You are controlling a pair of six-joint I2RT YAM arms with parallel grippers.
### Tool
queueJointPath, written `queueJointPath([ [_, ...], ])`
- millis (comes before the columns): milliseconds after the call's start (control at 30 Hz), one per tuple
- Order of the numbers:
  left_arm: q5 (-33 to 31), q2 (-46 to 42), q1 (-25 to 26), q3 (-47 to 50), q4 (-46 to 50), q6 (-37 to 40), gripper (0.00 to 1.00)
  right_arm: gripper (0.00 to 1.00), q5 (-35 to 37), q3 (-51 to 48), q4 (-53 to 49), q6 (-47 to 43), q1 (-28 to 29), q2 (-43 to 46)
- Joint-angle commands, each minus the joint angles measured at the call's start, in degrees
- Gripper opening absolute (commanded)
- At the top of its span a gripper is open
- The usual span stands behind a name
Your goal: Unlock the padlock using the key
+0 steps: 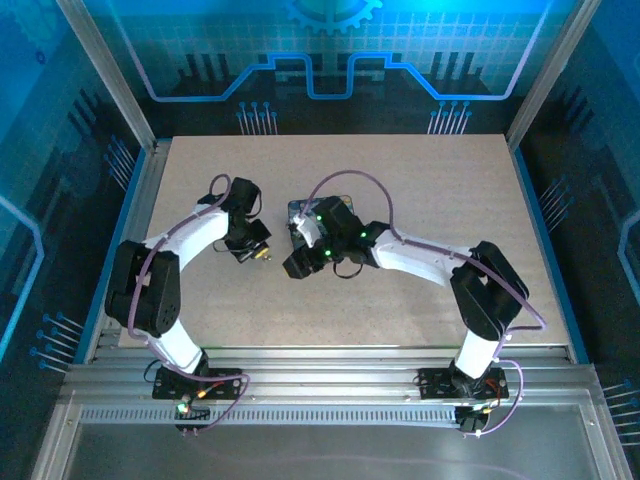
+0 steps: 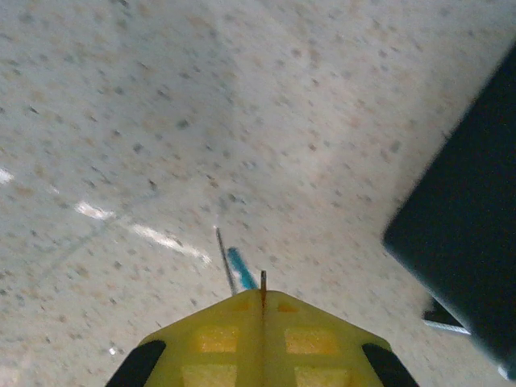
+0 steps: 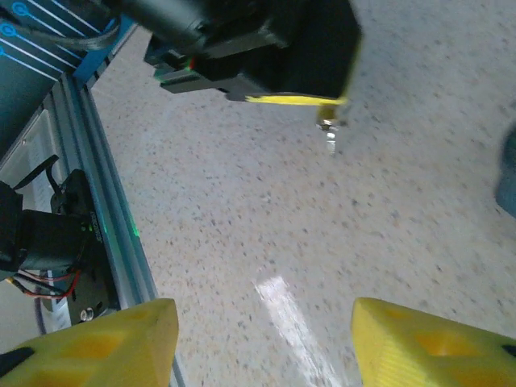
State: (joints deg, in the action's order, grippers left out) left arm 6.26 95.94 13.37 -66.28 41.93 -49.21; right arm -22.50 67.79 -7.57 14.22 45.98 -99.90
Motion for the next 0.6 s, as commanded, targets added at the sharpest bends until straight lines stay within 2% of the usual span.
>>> queueJointPath([
  [0, 7.21, -0.84, 0.35, -2.71, 7.51, -0.98, 0.0, 0.5, 5.56, -1.87, 11.53, -1.3, 0.29, -2.13],
  [200, 15.67, -1.63, 0.37, -1.92, 4.66, -7.54, 0.0, 0.48, 4.85, 0.08, 15.16, -0.69, 0.39, -6.27],
  [567, 17.76, -2.28, 0.35, -1.48, 3.78, -9.45, 0.0, 0.39, 8.87, 2.08, 14.36, -0.64, 0.61, -9.77],
])
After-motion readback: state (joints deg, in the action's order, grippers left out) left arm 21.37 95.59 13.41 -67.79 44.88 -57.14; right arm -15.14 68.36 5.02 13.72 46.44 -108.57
